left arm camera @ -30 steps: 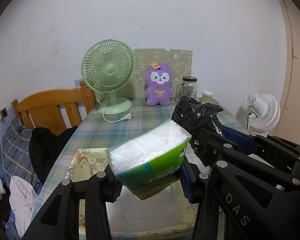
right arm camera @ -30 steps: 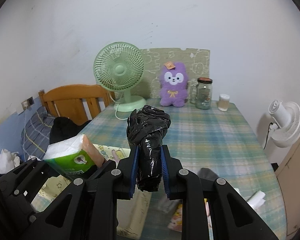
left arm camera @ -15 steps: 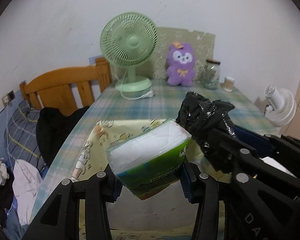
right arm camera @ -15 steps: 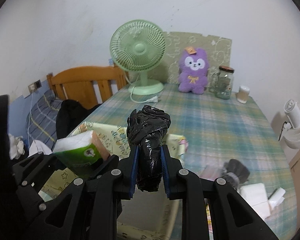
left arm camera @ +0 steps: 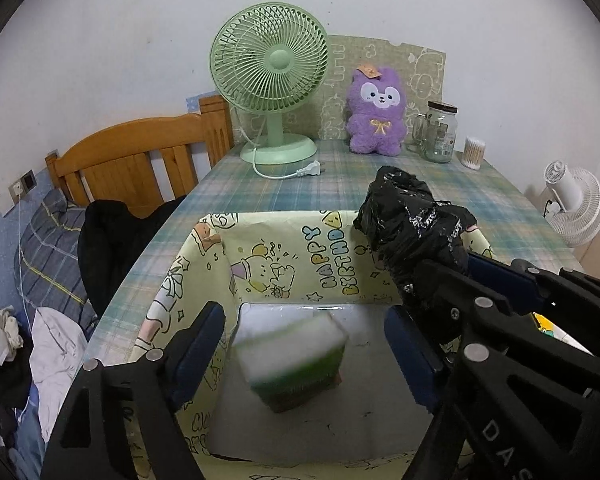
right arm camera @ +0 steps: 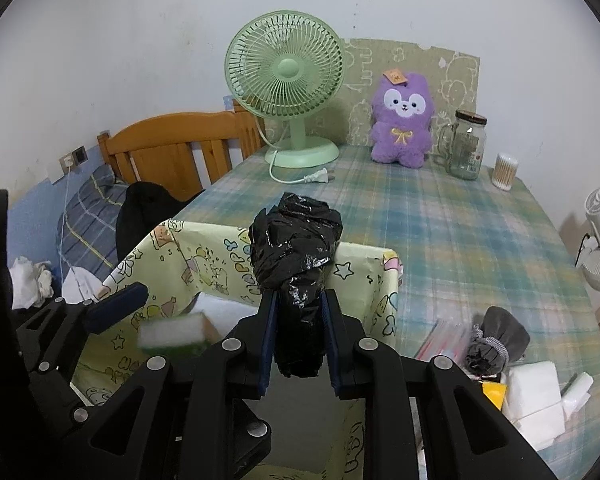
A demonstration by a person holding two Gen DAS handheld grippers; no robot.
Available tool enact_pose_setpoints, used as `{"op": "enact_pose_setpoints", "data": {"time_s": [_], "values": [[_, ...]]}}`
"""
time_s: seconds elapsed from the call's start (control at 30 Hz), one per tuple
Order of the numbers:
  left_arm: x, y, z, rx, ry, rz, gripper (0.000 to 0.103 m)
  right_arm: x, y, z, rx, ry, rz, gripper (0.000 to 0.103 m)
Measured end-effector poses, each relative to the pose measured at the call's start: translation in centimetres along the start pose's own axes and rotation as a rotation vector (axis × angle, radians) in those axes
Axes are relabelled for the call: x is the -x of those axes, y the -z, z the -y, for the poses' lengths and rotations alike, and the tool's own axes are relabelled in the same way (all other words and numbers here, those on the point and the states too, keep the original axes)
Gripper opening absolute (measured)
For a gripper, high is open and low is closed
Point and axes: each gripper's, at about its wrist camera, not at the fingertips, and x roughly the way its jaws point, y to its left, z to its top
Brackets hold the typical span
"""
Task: Organize soft objects
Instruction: 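Open both tools to drop the tissue pack and umbrella into the box, then withdraw both tools from the box back toward the remaining items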
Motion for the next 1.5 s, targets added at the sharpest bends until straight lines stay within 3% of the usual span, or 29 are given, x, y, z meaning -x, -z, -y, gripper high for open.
{"op": "enact_pose_setpoints", "data": {"time_s": [0.17,0.4,0.47,1.27,1.5], "values": [[0.2,0.0,-0.1,0.017,0.006,0.0,0.092,0.0,0.1,0.3,-0.009,0.002,0.0,0.064],[1.1,-0.2,-0.1,0.03,0.005,0.026,0.095,1.0,0.0,0.4,-0.009,-0.012,0.024,0.076],[1.5,-0.2,0.1,0.025,0.005,0.033,0.095,1.4,-0.2,0.5,-0.017,0.016,0.033,0.089],[7.4,-0.7,3.3,-0.026,0.018,0.158,0.102,8.8,0.1,2.4,-0.002,0.096,0.192,0.1],[9.0,-1.1,4.7,-0.035,0.039,0.196,0.103,10.7,0.1,3.5,-0.016,0.08,0.218,0.1]]}}
